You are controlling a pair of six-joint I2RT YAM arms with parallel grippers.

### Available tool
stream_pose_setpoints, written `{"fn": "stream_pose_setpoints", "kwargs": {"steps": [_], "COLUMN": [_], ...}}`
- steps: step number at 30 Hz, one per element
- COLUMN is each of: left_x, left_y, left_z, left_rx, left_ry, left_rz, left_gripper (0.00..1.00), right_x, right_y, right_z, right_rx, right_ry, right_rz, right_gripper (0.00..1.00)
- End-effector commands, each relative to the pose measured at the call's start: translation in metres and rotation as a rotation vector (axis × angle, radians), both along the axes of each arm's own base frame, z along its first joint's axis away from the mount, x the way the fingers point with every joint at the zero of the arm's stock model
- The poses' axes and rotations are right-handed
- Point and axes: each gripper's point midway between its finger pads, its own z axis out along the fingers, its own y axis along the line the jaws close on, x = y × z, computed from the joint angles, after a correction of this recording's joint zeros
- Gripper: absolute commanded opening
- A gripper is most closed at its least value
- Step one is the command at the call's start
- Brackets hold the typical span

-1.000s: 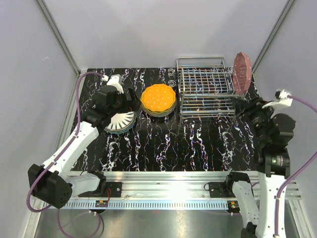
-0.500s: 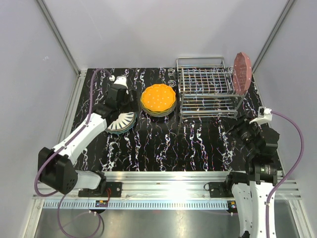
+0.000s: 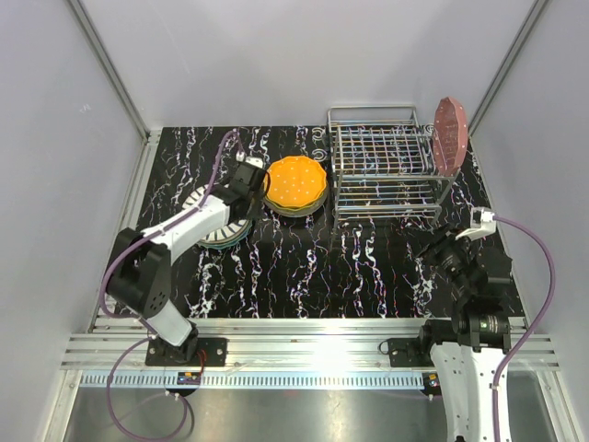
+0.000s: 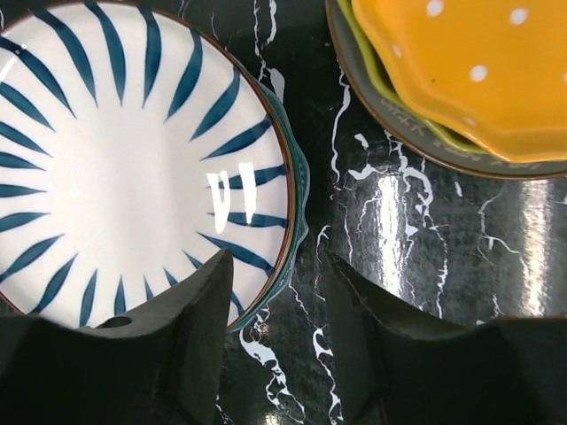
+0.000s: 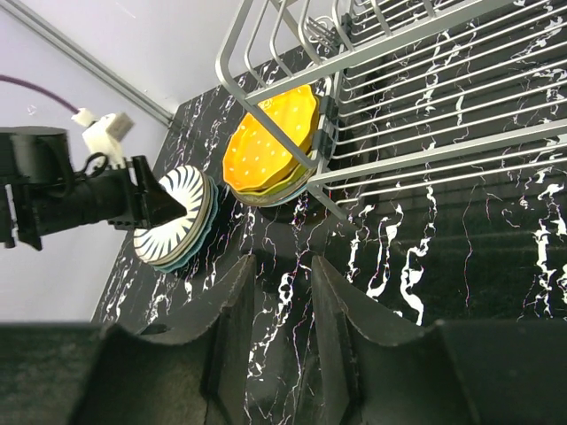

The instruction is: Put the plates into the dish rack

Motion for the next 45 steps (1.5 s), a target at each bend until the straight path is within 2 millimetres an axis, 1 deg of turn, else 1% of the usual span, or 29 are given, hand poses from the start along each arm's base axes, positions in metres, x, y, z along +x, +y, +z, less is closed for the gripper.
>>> {"fn": "stream_pose_setpoints", "kwargs": {"steps": [1,2,4,8,12,15,17,19,20,21,23,24,25,27,28,29,30,31,32,33,34,36,37,38,40,41,42,44,45], "left_x": [0.014,0.015,0.016,0.019,0.02,0.025,0.028,0.031,0.037,0.039,0.044,0.049,0.051,0.057,0.058,0.063,0.063,0.065,0.067,0.069,0.071,0.073,0.074,0.073,0.073,0.072,0.073,0.074,0.073], "left_y": [0.007,0.007,0.007,0.004,0.009,0.004,-0.003,-0.004,-0.008,-0.007,-0.02,-0.032,-0.04,-0.063,-0.074,-0.082,-0.094,-0.099,-0.109,-0.114,-0.12,-0.133,-0.136,-0.139,-0.152,-0.154,-0.16,-0.167,-0.173], "left_z": [0.007,0.0,-0.005,-0.01,-0.015,-0.009,-0.002,0.003,0.012,0.015,0.028,0.04,0.045,0.064,0.066,0.077,0.069,0.069,0.076,0.075,0.068,0.066,0.066,0.062,0.061,0.056,0.056,0.05,0.043], "left_rx": [0.095,0.111,0.12,0.12,0.155,0.124,0.079,0.06,0.015,-0.02,-0.106,-0.159,-0.187,-0.228,-0.232,-0.204,-0.177,-0.14,-0.138,-0.133,-0.137,-0.142,-0.145,-0.145,-0.176,-0.176,-0.185,-0.177,-0.189], "left_ry": [-0.036,-0.021,-0.01,-0.004,0.009,-0.022,-0.038,-0.037,-0.046,-0.038,-0.056,-0.093,-0.106,-0.158,-0.161,-0.193,-0.181,-0.187,-0.203,-0.205,-0.192,-0.209,-0.217,-0.216,-0.236,-0.234,-0.248,-0.244,-0.227], "left_rz": [0.025,0.022,0.018,0.005,0.019,0.013,-0.003,0.01,0.025,0.035,0.004,-0.033,-0.063,-0.164,-0.212,-0.261,-0.296,-0.329,-0.354,-0.368,-0.388,-0.433,-0.441,-0.454,-0.492,-0.51,-0.529,-0.549,-0.576], "left_gripper": [0.46,0.45,0.45,0.45,0.42,0.43,0.46,0.47,0.48,0.48,0.51,0.53,0.55,0.63,0.64,0.65,0.65,0.65,0.65,0.65,0.64,0.64,0.64,0.63,0.63,0.59,0.58,0.57,0.55], "right_x": [-0.001,-0.002,-0.003,-0.005,-0.005,-0.006,-0.007,-0.007,-0.007,-0.008,-0.008,-0.007,-0.008,-0.008,-0.009,-0.009,-0.01,-0.01,-0.01,-0.011,-0.013,-0.013,-0.013,-0.013,-0.013,-0.013,-0.013,-0.013,-0.013], "right_y": [0.003,0.002,0.002,0.0,0.0,0.0,0.0,0.0,0.0,0.0,-0.001,-0.001,-0.001,-0.001,-0.001,-0.001,-0.001,-0.001,-0.001,0.0,0.005,0.005,0.005,0.005,0.005,0.005,0.005,0.005,0.005], "right_z": [0.012,0.011,0.009,0.008,0.007,0.007,0.006,0.007,0.008,0.006,0.006,0.007,0.007,0.007,0.008,0.008,0.009,0.008,0.008,0.008,0.009,0.01,0.01,0.009,0.009,0.009,0.01,0.009,0.009], "right_rx": [-0.029,-0.035,-0.039,-0.049,-0.052,-0.054,-0.057,-0.055,-0.055,-0.056,-0.056,-0.055,-0.055,-0.056,-0.058,-0.059,-0.058,-0.056,-0.056,-0.056,-0.055,-0.056,-0.056,-0.054,-0.054,-0.056,-0.056,-0.056,-0.056], "right_ry": [-0.064,-0.065,-0.064,-0.077,-0.08,-0.083,-0.081,-0.085,-0.088,-0.087,-0.094,-0.097,-0.1,-0.099,-0.104,-0.103,-0.105,-0.105,-0.106,-0.108,-0.112,-0.118,-0.122,-0.12,-0.127,-0.132,-0.134,-0.132,-0.131], "right_rz": [0.014,0.012,0.007,-0.004,-0.006,-0.007,-0.007,-0.007,-0.01,-0.01,-0.015,-0.017,-0.015,-0.018,-0.017,-0.017,-0.017,-0.017,-0.015,-0.014,0.012,0.011,0.012,0.012,0.01,0.009,0.01,0.007,0.007], "right_gripper": [0.39,0.38,0.38,0.38,0.38,0.38,0.37,0.37,0.38,0.37,0.38,0.37,0.37,0.38,0.38,0.38,0.38,0.38,0.38,0.38,0.38,0.38,0.38,0.37,0.37,0.37,0.37,0.36,0.36]}}
